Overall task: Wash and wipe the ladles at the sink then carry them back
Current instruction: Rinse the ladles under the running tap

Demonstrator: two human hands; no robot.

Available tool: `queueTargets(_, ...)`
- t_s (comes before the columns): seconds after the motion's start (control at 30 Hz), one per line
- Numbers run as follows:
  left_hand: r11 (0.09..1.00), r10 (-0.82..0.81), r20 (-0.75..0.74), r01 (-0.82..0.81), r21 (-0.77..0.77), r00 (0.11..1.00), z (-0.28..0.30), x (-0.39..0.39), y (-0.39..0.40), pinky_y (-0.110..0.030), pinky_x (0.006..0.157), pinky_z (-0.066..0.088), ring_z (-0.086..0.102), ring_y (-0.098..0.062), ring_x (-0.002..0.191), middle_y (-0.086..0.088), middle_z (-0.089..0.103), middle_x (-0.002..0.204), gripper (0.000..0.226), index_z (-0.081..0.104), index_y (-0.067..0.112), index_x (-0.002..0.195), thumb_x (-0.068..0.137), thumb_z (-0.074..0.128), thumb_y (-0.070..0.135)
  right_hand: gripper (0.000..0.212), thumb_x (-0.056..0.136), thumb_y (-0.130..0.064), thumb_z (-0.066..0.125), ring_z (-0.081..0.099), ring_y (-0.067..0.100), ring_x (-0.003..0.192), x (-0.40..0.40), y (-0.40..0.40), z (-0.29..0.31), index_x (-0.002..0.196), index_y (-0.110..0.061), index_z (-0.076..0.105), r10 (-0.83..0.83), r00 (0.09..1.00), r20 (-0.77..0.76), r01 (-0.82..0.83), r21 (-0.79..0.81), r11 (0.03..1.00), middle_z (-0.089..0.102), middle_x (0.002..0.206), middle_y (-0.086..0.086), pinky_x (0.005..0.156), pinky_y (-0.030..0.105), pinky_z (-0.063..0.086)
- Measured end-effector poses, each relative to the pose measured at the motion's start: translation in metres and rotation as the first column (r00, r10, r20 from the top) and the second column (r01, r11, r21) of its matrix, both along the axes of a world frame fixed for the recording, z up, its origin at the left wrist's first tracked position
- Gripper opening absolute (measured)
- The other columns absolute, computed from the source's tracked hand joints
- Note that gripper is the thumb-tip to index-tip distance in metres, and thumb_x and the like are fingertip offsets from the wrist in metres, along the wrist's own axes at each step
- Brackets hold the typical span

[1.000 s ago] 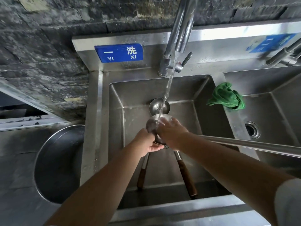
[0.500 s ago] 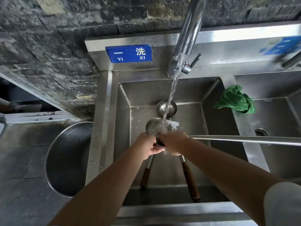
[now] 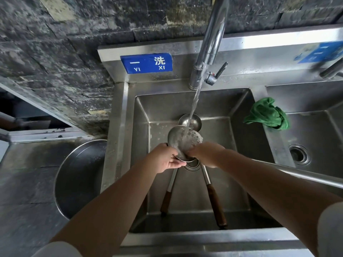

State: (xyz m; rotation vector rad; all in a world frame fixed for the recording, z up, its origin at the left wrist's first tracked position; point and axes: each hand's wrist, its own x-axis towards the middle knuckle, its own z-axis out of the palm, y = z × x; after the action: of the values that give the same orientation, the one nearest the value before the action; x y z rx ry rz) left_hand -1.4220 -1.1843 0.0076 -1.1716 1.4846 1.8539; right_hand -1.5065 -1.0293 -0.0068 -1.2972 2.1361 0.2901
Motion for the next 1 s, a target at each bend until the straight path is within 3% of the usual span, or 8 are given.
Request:
queueTargets(0.27,0.998,0.023,0.063,-0.026,0.054,0.998,0.000,0.001,0.002,-0.044,0.086,0.058,0.071,-0.040,0.093,-0.029,0.067,0.098,0.020,0.048,-0.002,0.115,0.096,0.040,-0.005,0.072,0.088,0.007,0.045,0.054,0.023,0.118,-0.012,0.006,0.018,0.148,-0.032,0.041,-0.037,0.971,0.236,0.023,0.062,0.998,0.051,0.142,-0.001,0.086,0.028,0.045)
queueTargets(0.37,0.995,0.045,0.050,-0.049,0.088,0.998,0.006,-0.003,0.003,-0.040,0.071,0.063,0.073,-0.040,0.084,-0.033,0.066,0.102,0.025,0.048,-0.003,0.118,0.095,0.041,-0.007,0.059,0.094,-0.023,0.059,0.047,0.024,0.131,-0.023,0.004,0.022,0.149,-0.028,0.037,-0.101,0.947,0.305,0.088,0.056,0.995,0.046,0.148,-0.001,0.102,0.034,0.040)
queueTargets(0.43,0.992,0.060,0.049,-0.065,0.106,0.997,0.011,-0.006,0.003,-0.037,0.061,0.063,0.073,-0.040,0.078,-0.035,0.065,0.104,0.023,0.050,-0.003,0.115,0.094,0.041,-0.009,0.066,0.096,-0.046,0.054,0.036,0.025,0.141,-0.025,0.003,0.023,0.154,-0.027,0.028,-0.107,0.939,0.326,0.086,0.078,0.993,0.034,0.157,0.000,0.112,0.039,0.031)
queueTargets(0.53,0.993,0.068,0.072,-0.074,0.088,0.995,0.014,-0.006,0.002,-0.034,0.054,0.061,0.073,-0.037,0.073,-0.033,0.067,0.098,0.022,0.051,-0.003,0.115,0.095,0.044,-0.006,0.068,0.096,-0.057,0.046,0.032,0.028,0.143,-0.018,0.001,0.025,0.153,-0.024,0.030,-0.056,0.942,0.330,0.040,0.054,0.998,0.029,0.159,0.003,0.112,0.039,0.030)
queueTargets(0.63,0.997,0.053,0.098,-0.058,0.044,0.994,0.016,-0.001,0.003,-0.031,0.052,0.059,0.073,-0.032,0.066,-0.028,0.069,0.091,0.025,0.051,-0.005,0.120,0.095,0.046,-0.003,0.068,0.093,-0.068,0.038,0.040,0.027,0.138,-0.002,0.000,0.024,0.147,-0.028,0.037,-0.055,0.933,0.355,0.037,0.059,0.998,0.042,0.151,0.001,0.106,0.037,0.032)
queueTargets(0.77,0.996,0.065,0.115,-0.072,0.059,0.991,0.015,0.002,0.008,-0.039,0.066,0.063,0.074,-0.038,0.080,-0.032,0.068,0.102,0.026,0.050,-0.005,0.118,0.094,0.041,-0.007,0.090,0.079,-0.085,0.023,0.021,0.022,0.148,0.007,0.000,0.014,0.152,-0.032,0.027,0.016,0.960,0.280,-0.009,-0.026,1.000,0.031,0.159,-0.002,0.119,0.055,0.005)
queueTargets(0.9,0.996,0.080,0.105,-0.084,0.039,0.991,0.015,-0.002,0.014,-0.043,0.074,0.062,0.073,-0.035,0.081,-0.025,0.070,0.089,0.020,0.054,-0.006,0.110,0.094,0.042,-0.009,0.106,0.073,-0.087,0.045,0.028,0.032,0.145,0.008,-0.007,0.003,0.153,-0.021,0.024,-0.065,0.986,0.151,0.069,-0.023,0.997,0.024,0.160,0.005,0.116,0.049,0.025)
queueTargets(1.0,0.997,0.070,0.118,-0.071,0.002,0.991,0.016,-0.004,0.016,-0.035,0.068,0.062,0.074,-0.025,0.065,-0.015,0.073,0.068,0.019,0.063,-0.004,0.098,0.095,0.044,-0.003,0.103,0.073,-0.068,0.067,0.045,0.030,0.133,0.020,-0.015,0.010,0.153,-0.020,0.024,-0.071,0.968,0.242,0.086,-0.053,0.995,0.032,0.157,0.003,0.106,0.044,0.040)
